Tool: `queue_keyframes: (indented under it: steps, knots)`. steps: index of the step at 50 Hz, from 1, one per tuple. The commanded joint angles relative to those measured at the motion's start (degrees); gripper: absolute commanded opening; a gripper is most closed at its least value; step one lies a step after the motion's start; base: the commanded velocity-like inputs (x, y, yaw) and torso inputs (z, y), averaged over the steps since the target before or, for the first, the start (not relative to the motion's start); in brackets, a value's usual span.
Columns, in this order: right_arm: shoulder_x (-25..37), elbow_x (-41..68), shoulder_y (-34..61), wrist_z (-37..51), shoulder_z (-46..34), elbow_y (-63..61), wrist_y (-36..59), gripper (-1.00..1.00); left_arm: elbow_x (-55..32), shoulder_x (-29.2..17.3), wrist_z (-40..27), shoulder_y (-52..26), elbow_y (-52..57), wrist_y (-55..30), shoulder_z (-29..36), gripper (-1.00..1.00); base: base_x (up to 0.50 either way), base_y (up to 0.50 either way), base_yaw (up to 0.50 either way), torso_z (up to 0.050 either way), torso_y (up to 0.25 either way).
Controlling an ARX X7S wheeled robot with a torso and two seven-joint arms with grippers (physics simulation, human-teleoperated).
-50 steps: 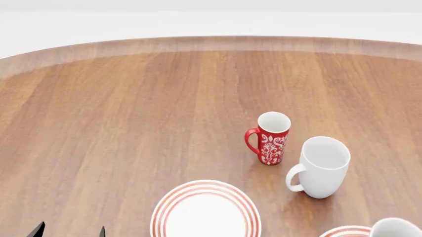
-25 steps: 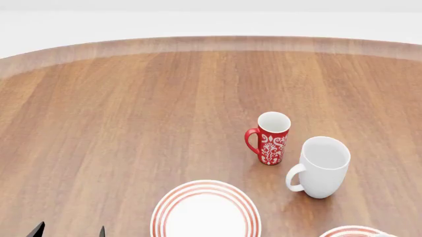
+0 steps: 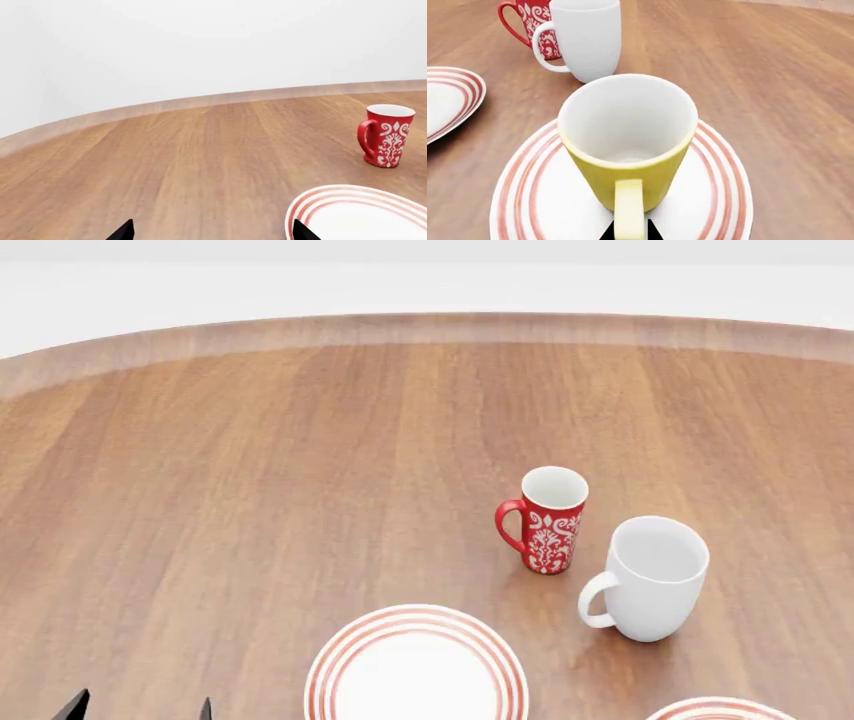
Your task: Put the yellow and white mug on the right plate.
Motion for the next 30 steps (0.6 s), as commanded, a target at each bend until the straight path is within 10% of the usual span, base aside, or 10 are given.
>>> queue_keyframes:
  steps: [1, 30]
  knots:
    - [-1.2, -2.3, 0.4, -0.9, 0.8, 1.6, -0.1, 1.0, 0.9, 1.0, 1.3, 0.0, 0.0, 0.1, -1.2, 1.0, 0.0, 0.0, 0.0, 0.0, 0.0]
    - [0.4, -2.0, -3.0, 2.0, 1.9, -7.5, 0.7, 1.0, 0.5, 0.9, 1.1, -0.3, -0.6, 0.5, -0.8, 1.0, 0.0, 0.0, 0.0, 0.0, 0.0]
